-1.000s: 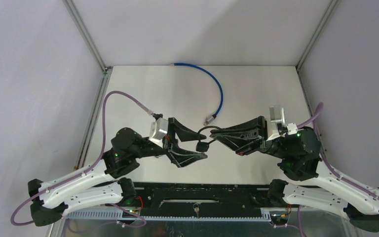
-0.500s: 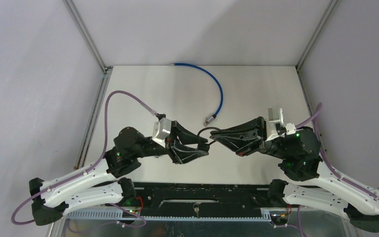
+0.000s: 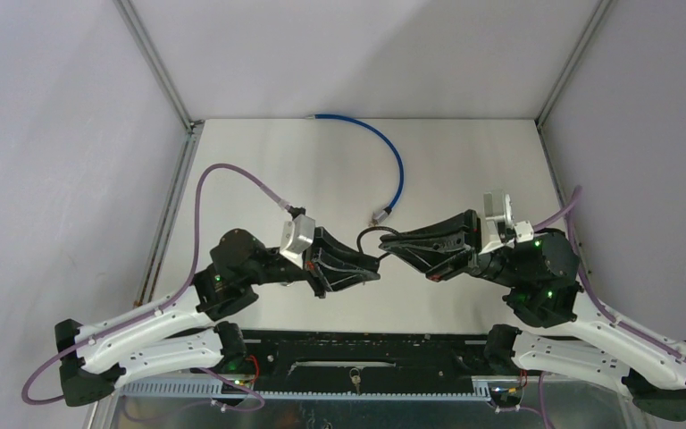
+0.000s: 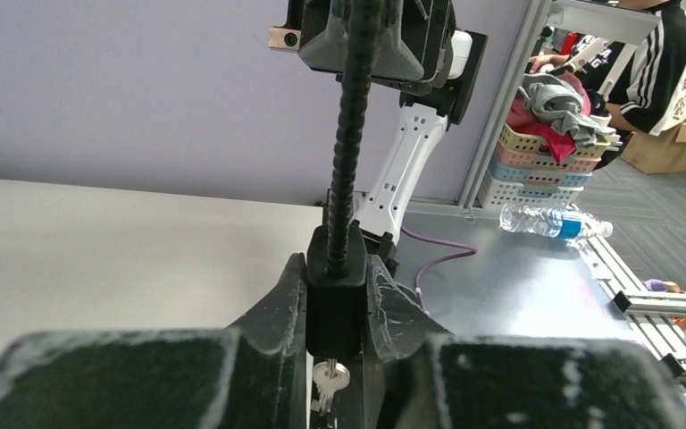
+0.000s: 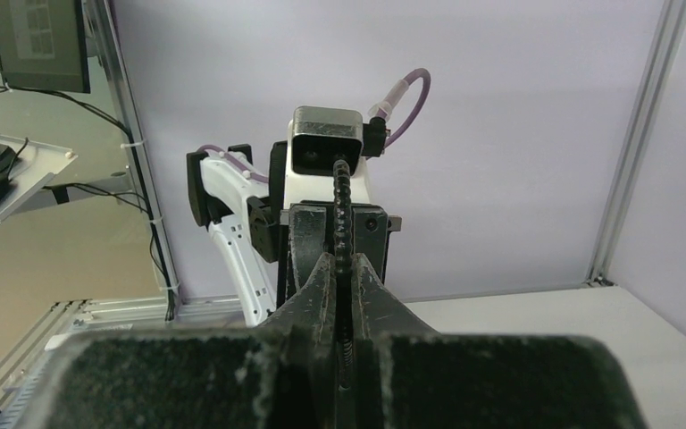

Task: Lock with the key
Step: Lock the lock.

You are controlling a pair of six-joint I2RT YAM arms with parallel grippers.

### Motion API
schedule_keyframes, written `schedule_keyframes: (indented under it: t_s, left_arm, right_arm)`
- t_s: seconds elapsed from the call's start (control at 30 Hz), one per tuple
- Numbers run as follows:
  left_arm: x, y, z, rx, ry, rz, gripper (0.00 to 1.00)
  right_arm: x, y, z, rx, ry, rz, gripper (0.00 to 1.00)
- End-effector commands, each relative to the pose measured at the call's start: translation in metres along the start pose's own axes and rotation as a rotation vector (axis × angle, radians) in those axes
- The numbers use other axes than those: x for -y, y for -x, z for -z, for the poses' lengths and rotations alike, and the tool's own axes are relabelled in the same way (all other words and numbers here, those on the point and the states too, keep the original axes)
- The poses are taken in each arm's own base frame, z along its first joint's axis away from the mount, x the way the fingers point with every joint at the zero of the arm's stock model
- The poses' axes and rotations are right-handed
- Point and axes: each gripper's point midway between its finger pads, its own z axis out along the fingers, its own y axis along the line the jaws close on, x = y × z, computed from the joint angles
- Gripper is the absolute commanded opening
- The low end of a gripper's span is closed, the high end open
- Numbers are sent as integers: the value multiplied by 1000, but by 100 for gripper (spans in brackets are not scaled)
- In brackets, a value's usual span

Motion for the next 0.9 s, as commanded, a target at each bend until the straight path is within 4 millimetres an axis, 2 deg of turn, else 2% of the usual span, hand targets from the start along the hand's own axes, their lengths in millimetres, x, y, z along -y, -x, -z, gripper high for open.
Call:
schedule_keyframes:
  t_s: [0.0, 0.07, 0.27, 0.37, 0.5, 0.67, 0.73, 0.87]
  left_arm:
    - [10, 40, -3, 93, -33, -50, 0]
    - [9, 41, -3, 97, -26, -51, 0]
    - [-6, 53, 3, 175, 79, -30, 0]
    - [-13, 65, 12, 269, 144, -3, 0]
    - [-18, 97, 32, 447, 213, 31, 0]
    - [-26, 131, 62, 701, 282, 149, 0]
    - [-22, 138, 65, 743, 255, 169, 0]
    - [-9, 145, 56, 722, 182, 161, 0]
  right_arm:
    - [1, 10, 0, 30, -9, 11, 0]
    - [2, 8, 0, 22, -14, 14, 1]
    - [9, 9, 6, 12, -48, 83, 37]
    - [13, 12, 11, 11, -79, 132, 46]
    - [21, 15, 17, 48, -123, 180, 46]
    - [32, 12, 17, 135, -168, 252, 38]
    - [31, 8, 9, 138, -152, 286, 34]
    - [21, -4, -12, 147, -112, 391, 32]
